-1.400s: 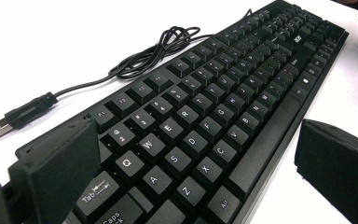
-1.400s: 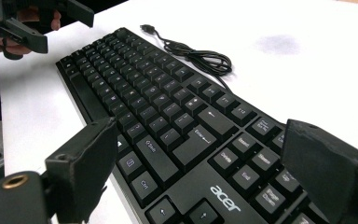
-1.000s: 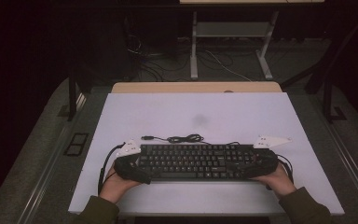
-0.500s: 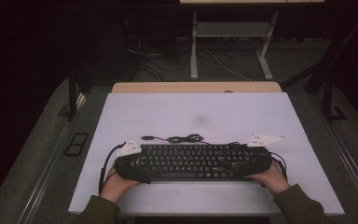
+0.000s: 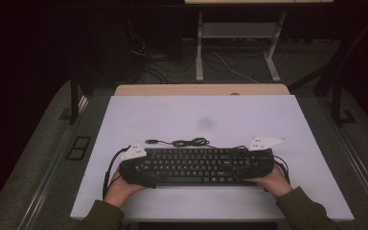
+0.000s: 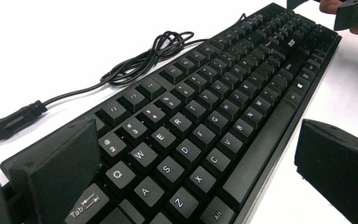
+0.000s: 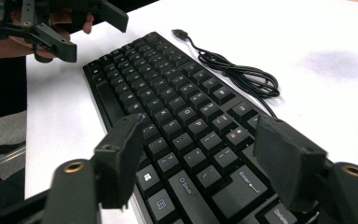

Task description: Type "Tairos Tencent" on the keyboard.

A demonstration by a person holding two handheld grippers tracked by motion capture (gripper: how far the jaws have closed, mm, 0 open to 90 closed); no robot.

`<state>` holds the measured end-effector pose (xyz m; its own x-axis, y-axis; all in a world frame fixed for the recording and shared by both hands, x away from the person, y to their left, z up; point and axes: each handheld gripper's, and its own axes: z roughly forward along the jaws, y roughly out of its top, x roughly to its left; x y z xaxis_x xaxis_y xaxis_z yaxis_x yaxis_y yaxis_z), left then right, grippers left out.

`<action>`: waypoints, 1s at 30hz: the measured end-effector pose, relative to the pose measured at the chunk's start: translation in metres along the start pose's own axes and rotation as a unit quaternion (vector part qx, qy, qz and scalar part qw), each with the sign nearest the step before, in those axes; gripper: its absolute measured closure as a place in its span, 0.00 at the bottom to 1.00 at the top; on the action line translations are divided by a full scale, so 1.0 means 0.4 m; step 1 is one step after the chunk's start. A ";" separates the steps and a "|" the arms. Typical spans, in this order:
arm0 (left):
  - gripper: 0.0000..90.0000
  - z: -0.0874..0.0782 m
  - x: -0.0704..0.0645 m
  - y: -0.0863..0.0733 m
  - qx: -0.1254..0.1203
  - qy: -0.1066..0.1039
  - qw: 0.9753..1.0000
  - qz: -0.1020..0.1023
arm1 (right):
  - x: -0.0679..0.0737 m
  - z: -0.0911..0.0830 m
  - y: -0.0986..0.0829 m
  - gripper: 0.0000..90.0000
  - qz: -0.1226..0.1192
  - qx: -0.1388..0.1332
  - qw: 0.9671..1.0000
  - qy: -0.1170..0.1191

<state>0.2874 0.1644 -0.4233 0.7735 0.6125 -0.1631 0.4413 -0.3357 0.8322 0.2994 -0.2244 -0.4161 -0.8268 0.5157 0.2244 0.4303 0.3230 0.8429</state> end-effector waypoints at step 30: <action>0.00 0.010 0.001 0.005 0.003 -0.002 1.000 0.003 | 0.012 0.062 -0.011 0.99 -0.034 0.068 0.996 0.035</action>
<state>0.2903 0.1612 -0.4240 0.7773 0.6084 -0.1604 0.4395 -0.3425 0.8304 0.3024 -0.2035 -0.4308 -0.8767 0.4341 0.2071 0.4142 0.4625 0.7839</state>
